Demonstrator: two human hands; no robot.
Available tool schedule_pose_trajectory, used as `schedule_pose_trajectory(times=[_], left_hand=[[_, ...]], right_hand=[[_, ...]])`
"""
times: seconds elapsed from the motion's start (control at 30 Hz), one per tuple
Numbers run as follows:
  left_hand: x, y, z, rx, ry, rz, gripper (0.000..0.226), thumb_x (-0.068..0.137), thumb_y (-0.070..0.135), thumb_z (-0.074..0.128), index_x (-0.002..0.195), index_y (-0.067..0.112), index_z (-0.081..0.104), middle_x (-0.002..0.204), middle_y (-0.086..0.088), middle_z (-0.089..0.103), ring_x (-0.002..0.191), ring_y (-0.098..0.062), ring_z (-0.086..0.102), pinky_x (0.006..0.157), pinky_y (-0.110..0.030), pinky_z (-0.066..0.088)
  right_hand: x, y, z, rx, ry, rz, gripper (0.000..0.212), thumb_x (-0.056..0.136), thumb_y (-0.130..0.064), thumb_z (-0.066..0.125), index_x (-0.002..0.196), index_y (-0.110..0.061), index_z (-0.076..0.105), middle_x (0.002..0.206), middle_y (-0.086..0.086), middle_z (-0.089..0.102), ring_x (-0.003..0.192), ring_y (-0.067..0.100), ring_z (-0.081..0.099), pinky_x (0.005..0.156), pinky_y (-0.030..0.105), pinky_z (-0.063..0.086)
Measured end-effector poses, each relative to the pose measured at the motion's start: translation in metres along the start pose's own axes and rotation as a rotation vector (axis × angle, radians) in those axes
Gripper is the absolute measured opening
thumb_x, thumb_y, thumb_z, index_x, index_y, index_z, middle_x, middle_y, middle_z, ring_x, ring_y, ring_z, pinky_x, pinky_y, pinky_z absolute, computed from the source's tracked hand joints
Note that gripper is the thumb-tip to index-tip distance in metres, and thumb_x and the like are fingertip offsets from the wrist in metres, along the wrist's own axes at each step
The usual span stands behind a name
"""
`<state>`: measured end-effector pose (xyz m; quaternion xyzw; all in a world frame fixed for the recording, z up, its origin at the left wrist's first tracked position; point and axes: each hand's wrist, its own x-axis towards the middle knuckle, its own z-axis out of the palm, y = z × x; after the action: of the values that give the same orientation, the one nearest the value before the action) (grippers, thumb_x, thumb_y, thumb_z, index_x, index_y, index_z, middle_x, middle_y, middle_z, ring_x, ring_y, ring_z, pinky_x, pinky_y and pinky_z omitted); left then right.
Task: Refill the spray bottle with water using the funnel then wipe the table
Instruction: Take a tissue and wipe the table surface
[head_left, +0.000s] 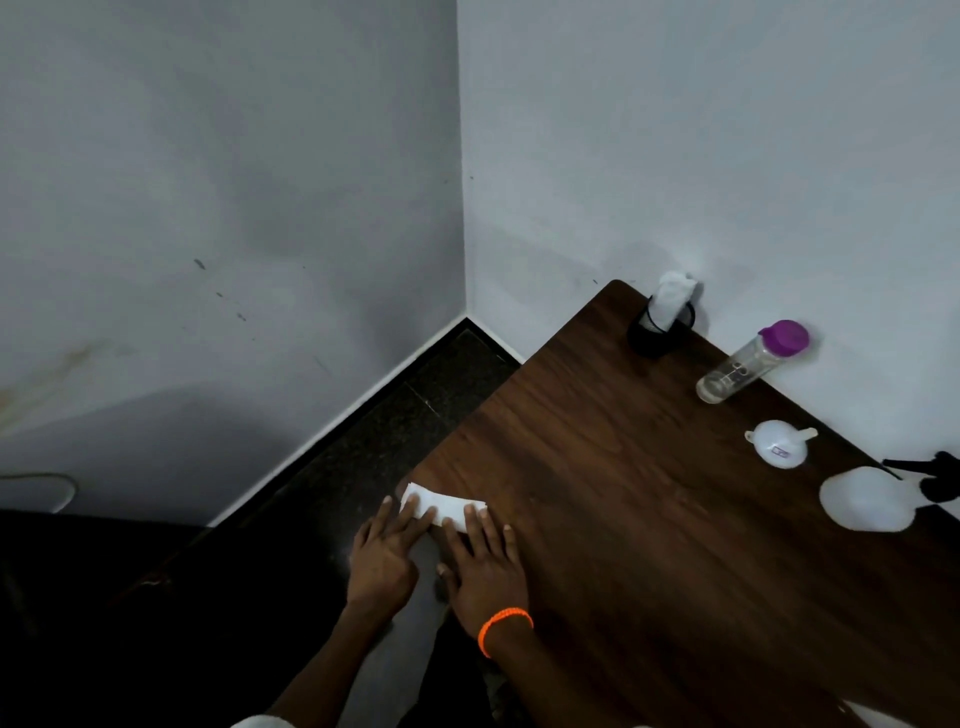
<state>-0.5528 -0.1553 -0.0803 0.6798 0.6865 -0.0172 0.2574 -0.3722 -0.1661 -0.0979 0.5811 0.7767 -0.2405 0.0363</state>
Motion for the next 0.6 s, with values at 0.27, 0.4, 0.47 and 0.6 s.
schedule_pose_trajectory(times=[0.27,0.4,0.47,0.6], left_hand=[[-0.007,0.030,0.004,0.064,-0.073,0.083,0.068,0.070,0.029,0.041,0.135,0.038,0.057,0.152,0.004,0.045,0.145,-0.036,0.033,0.108,-0.041,0.019],[0.003,0.057,-0.002,0.123,-0.075,0.169,0.062,0.074,0.040,0.041,0.132,0.034,0.063,0.151,0.000,0.047,0.147,-0.034,0.031,0.111,-0.051,0.022],[0.013,0.067,-0.002,0.176,-0.102,0.188,0.060,0.077,0.052,0.045,0.132,0.036,0.062,0.150,0.000,0.048,0.148,-0.033,0.028,0.113,-0.050,0.022],[0.046,0.085,0.002,0.261,-0.148,0.251,0.063,0.073,0.062,0.056,0.132,0.038,0.061,0.148,0.001,0.051,0.148,-0.032,0.027,0.112,-0.051,0.021]], right_hand=[[-0.029,0.021,-0.004,-0.021,-0.011,0.065,0.064,0.091,-0.057,0.042,0.150,-0.034,0.041,0.160,0.006,0.037,0.149,0.023,0.030,0.114,0.050,0.018],[-0.031,0.034,-0.008,0.002,-0.004,0.150,0.062,0.092,-0.057,0.043,0.150,-0.035,0.042,0.159,0.006,0.038,0.150,0.023,0.030,0.115,0.050,0.017],[-0.028,0.043,-0.011,0.012,0.006,0.196,0.060,0.092,-0.057,0.045,0.148,-0.035,0.044,0.157,0.006,0.041,0.148,0.023,0.034,0.115,0.050,0.017],[-0.018,0.063,-0.019,0.035,0.038,0.273,0.059,0.092,-0.056,0.046,0.147,-0.036,0.046,0.157,0.006,0.043,0.148,0.022,0.035,0.114,0.050,0.018]])
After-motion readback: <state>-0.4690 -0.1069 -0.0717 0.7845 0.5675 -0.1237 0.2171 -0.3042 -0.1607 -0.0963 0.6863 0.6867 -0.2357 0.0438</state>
